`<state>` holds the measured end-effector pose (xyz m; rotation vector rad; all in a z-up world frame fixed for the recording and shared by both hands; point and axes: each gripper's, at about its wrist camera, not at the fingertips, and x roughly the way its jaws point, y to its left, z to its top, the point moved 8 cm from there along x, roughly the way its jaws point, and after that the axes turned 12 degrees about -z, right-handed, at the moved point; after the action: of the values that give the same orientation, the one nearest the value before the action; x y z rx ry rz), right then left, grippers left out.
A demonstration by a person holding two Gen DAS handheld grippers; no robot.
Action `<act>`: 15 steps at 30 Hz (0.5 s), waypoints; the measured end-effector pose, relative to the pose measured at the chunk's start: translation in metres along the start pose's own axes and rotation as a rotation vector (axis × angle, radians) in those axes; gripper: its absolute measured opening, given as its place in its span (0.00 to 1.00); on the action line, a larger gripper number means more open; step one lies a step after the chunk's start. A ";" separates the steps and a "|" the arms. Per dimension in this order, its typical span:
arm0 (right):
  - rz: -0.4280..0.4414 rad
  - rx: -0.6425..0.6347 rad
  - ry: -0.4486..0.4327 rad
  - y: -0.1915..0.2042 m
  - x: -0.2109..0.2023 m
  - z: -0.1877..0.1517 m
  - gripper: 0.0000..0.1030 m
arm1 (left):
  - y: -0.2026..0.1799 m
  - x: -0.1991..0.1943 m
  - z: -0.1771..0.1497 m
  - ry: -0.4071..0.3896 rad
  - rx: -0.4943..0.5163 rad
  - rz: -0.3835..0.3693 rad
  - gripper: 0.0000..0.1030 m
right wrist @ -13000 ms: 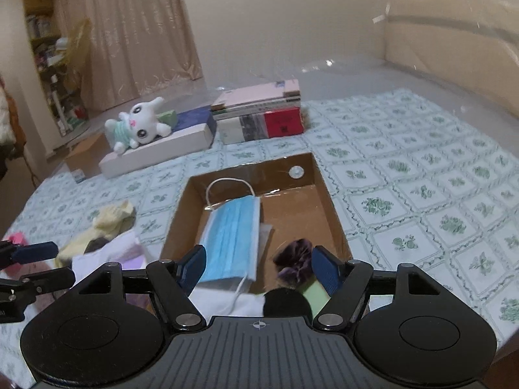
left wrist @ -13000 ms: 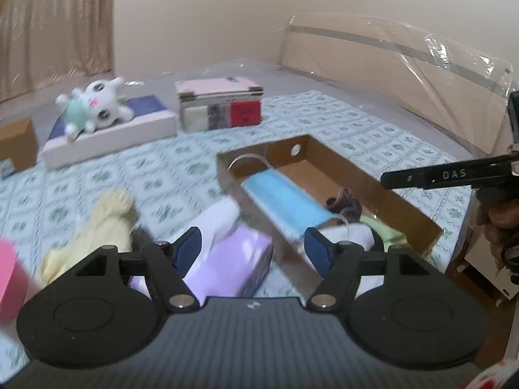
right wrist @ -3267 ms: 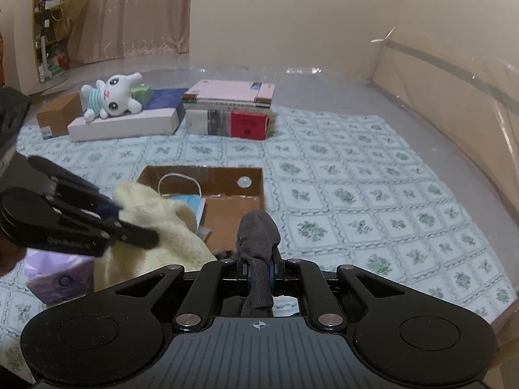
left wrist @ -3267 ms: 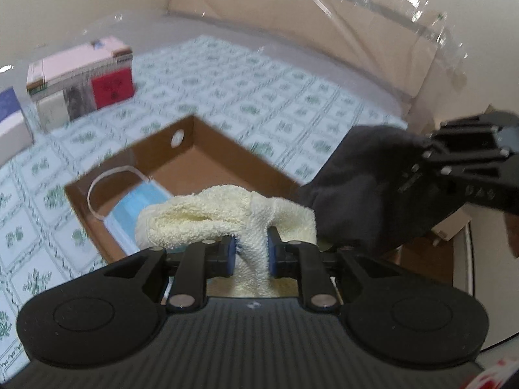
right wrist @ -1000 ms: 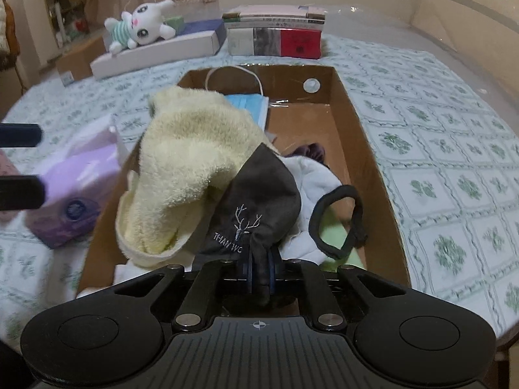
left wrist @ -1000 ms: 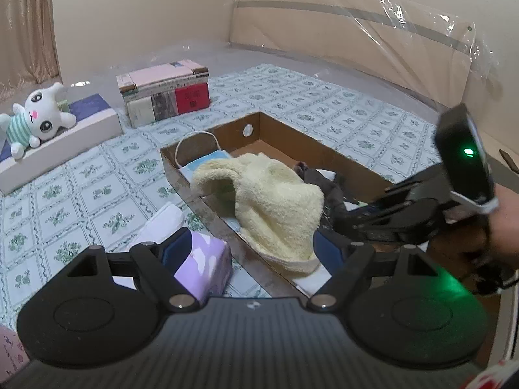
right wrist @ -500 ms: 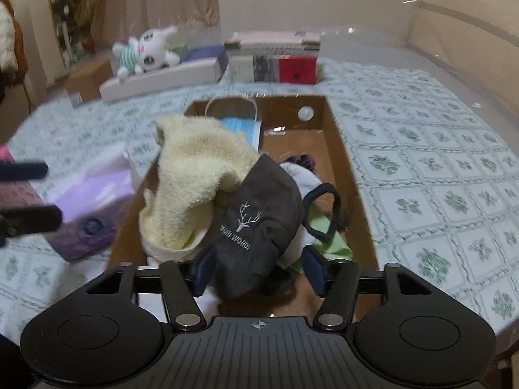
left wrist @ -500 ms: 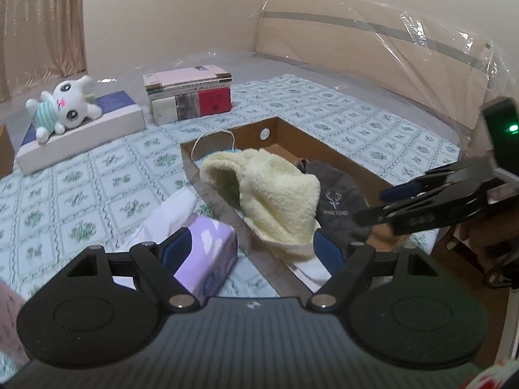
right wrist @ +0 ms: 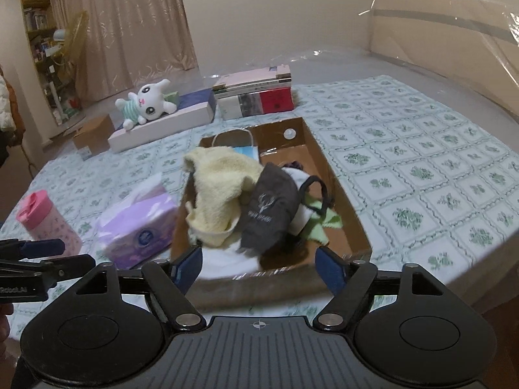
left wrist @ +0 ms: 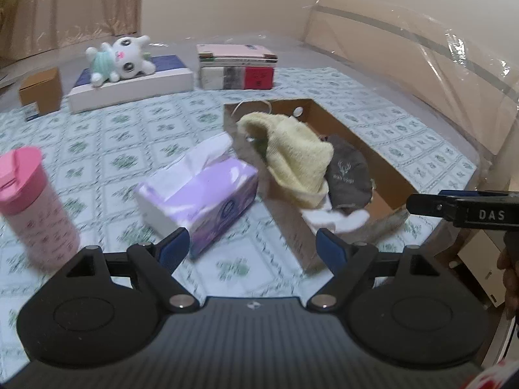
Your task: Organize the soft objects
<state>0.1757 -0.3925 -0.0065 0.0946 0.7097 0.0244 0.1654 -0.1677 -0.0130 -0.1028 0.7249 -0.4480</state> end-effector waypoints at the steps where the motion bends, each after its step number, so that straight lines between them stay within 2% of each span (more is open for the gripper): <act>1: 0.004 -0.005 0.002 0.005 -0.004 -0.003 0.84 | 0.000 -0.005 -0.003 0.003 -0.007 0.007 0.81; 4: 0.016 -0.026 -0.001 0.019 -0.016 -0.011 0.89 | 0.002 -0.019 -0.013 0.008 -0.040 0.007 0.81; 15: 0.010 -0.081 -0.007 0.054 -0.048 -0.033 0.90 | 0.012 -0.065 -0.036 -0.026 -0.085 0.085 0.84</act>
<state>0.1182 -0.3388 0.0053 0.0202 0.7007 0.0620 0.1029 -0.1267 -0.0023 -0.1571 0.7199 -0.3337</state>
